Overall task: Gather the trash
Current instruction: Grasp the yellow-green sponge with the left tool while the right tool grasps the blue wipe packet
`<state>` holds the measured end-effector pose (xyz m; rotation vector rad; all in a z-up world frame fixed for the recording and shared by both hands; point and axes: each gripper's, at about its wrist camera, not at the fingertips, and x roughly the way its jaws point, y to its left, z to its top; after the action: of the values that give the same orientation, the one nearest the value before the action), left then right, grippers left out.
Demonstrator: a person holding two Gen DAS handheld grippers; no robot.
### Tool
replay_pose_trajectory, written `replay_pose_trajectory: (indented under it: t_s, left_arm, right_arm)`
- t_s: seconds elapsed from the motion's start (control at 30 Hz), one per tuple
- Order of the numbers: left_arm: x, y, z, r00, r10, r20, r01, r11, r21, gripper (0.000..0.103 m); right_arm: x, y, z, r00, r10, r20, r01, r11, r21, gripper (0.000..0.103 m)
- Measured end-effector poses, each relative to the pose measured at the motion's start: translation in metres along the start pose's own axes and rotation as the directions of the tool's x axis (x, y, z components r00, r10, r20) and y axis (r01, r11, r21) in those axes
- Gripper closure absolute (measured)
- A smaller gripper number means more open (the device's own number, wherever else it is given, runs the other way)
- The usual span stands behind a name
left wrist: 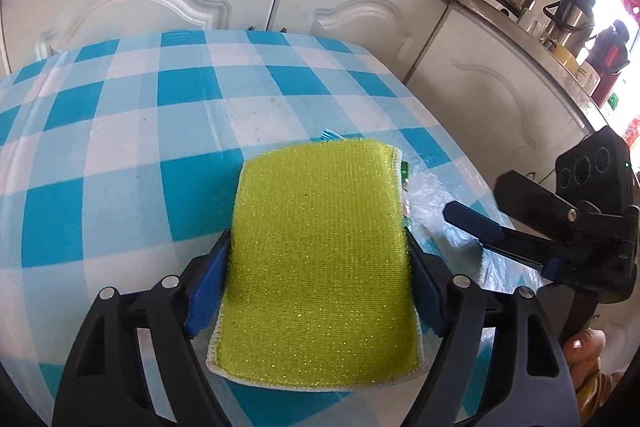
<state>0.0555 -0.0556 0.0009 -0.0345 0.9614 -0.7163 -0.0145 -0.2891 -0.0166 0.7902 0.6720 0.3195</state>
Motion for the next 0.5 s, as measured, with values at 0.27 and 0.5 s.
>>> replay_pose_trajectory:
  t_s: [0.27,0.5]
  left_arm:
    - [-0.013,-0.015,-0.03,0.984,-0.177,-0.014,0.174,0.978,-0.111,0.024]
    - [-0.048,0.016,-0.049,0.996,0.002,0.085,0.019,0.969,-0.244,0.024]
  right_arm:
    - [0.003,-0.002,0.002,1.0,-0.008,-0.011,0.008,1.0,-0.002,0.008]
    - [0.013,0.008,-0.001,0.997,-0.062,-0.054,0.058,0.996,-0.073,0.008]
